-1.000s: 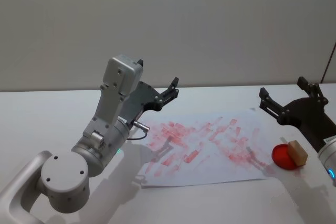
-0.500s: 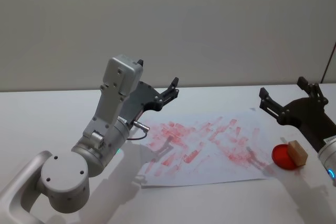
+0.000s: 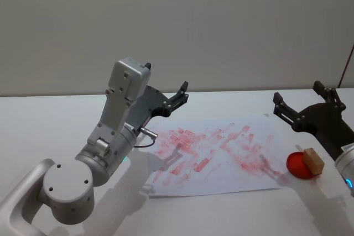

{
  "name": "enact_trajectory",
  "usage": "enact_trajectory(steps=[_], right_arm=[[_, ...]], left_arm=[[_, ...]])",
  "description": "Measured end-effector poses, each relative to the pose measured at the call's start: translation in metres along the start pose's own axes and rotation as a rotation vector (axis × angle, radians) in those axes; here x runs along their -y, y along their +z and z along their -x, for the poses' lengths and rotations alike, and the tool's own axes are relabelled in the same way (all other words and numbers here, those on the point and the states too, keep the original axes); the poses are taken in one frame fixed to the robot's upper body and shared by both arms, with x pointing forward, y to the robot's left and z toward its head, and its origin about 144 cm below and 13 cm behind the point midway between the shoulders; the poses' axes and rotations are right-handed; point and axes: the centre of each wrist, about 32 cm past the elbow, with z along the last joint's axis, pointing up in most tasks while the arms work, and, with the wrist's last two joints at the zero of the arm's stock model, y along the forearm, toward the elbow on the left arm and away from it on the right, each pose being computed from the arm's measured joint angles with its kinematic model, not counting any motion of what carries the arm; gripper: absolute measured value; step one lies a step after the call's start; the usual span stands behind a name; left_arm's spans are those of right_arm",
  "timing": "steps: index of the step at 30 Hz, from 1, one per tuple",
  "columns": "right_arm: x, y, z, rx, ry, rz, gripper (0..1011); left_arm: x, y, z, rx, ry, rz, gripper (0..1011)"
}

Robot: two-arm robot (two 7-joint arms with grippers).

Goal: Use the one hand to pick up the stamp and affix it onto the A4 paper.

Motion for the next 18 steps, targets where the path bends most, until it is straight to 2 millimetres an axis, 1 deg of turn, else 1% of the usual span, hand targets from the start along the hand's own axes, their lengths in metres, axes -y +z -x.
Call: enact_trajectory(steps=[7,18], right_arm=[[0.004,-0.001,0.000,-0.004,-0.013,0.008,1001],[0.027,-0.007,-0.001,-0.030,-0.096,0.066,1001]], left_arm=[[0.000,0.000,0.000,0.000,0.000,0.000,1001],[0.000,0.000,0.000,0.000,0.000,0.000,1001]])
